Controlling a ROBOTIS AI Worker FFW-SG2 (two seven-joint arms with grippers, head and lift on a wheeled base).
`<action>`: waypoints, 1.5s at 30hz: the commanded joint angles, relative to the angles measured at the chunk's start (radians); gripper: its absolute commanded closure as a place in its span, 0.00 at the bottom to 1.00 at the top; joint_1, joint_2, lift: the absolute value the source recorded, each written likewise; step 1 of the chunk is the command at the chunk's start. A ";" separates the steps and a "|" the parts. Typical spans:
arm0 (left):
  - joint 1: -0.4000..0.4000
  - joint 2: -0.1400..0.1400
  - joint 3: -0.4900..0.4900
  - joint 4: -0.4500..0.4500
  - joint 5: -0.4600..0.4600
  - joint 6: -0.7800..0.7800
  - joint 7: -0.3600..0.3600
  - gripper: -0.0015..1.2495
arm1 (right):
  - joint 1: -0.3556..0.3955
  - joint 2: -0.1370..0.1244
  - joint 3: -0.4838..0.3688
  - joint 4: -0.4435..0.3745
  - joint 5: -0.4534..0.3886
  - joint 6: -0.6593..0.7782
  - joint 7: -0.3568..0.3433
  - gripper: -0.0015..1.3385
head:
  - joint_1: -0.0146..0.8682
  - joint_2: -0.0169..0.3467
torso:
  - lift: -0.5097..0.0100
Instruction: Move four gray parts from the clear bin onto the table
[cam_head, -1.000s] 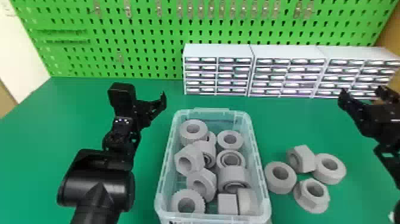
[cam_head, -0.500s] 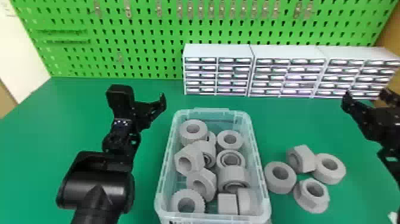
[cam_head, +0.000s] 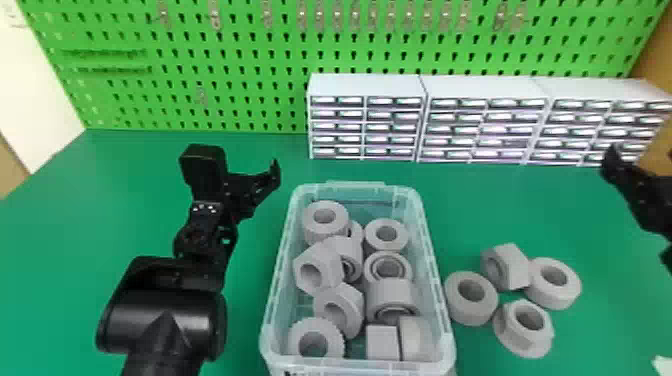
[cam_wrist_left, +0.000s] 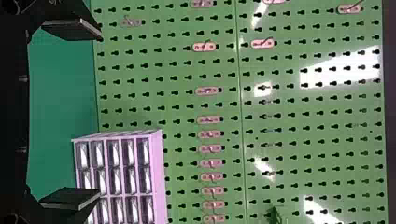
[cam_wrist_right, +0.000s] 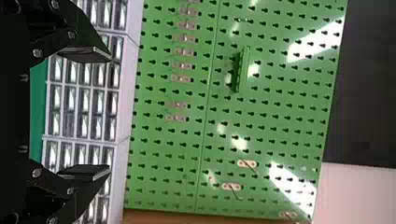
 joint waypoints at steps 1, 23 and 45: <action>0.000 -0.003 0.002 0.000 0.001 0.000 0.000 0.08 | -0.002 0.003 -0.033 -0.006 0.003 0.000 0.000 0.32 | 0.80 0.24 | 0.88; -0.003 -0.003 0.002 0.000 0.010 0.000 0.000 0.08 | -0.008 -0.006 0.007 0.000 0.015 0.002 0.000 0.32 | 0.80 0.24 | 0.88; -0.003 -0.003 -0.018 0.009 0.019 -0.003 0.000 0.08 | 0.004 0.000 0.004 0.000 0.017 0.003 0.000 0.33 | 0.80 0.24 | 0.88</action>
